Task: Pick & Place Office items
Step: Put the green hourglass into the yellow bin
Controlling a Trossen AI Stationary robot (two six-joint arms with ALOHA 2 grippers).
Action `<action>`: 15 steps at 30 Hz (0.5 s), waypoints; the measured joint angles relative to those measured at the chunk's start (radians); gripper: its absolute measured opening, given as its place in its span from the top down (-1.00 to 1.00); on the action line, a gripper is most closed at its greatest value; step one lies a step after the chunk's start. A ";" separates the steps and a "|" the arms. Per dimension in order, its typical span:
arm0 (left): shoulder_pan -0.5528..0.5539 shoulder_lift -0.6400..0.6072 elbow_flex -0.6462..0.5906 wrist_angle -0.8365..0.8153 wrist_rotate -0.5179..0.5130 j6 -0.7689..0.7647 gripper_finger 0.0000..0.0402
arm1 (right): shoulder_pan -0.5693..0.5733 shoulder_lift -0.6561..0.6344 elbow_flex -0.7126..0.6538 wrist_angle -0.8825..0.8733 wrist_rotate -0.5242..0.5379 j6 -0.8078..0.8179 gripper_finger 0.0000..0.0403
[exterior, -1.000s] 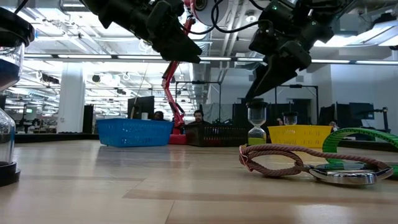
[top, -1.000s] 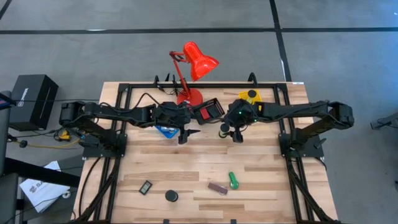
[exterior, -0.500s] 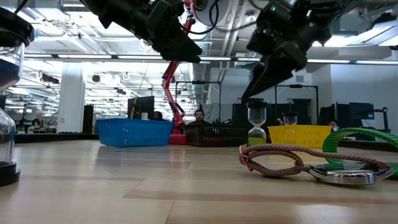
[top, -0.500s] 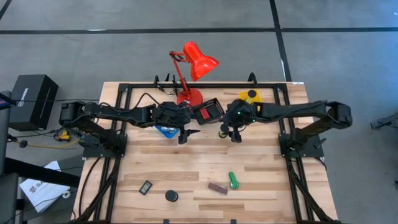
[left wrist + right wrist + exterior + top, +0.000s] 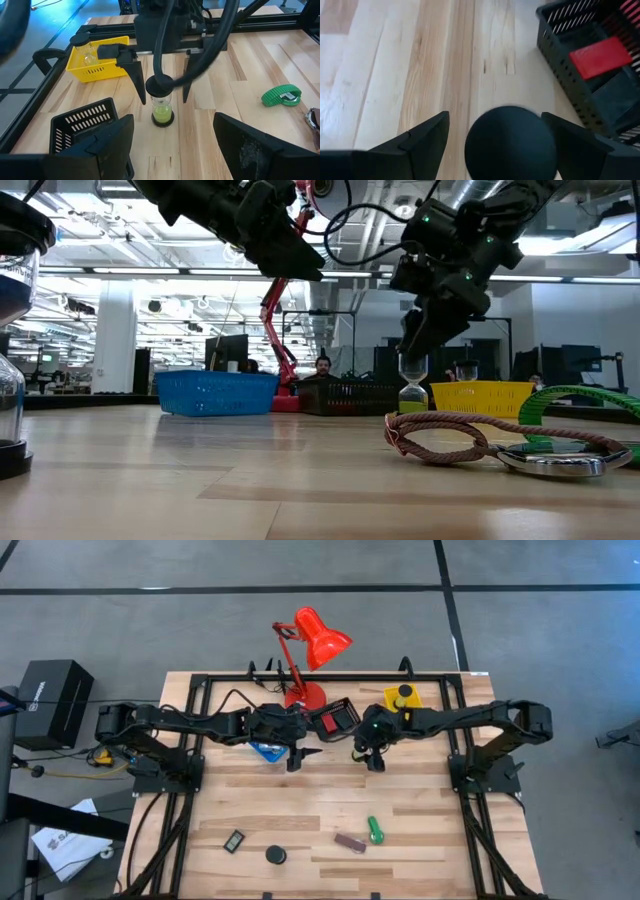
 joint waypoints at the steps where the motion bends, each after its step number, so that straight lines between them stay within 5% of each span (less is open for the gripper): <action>1: 0.000 0.000 0.000 0.000 0.000 0.000 -0.34 | 0.000 0.000 -0.001 -0.011 0.000 0.000 -0.51; 15: 0.000 0.000 0.000 0.000 0.000 0.000 -0.34 | 0.000 -0.002 -0.001 -0.007 0.002 0.009 -0.22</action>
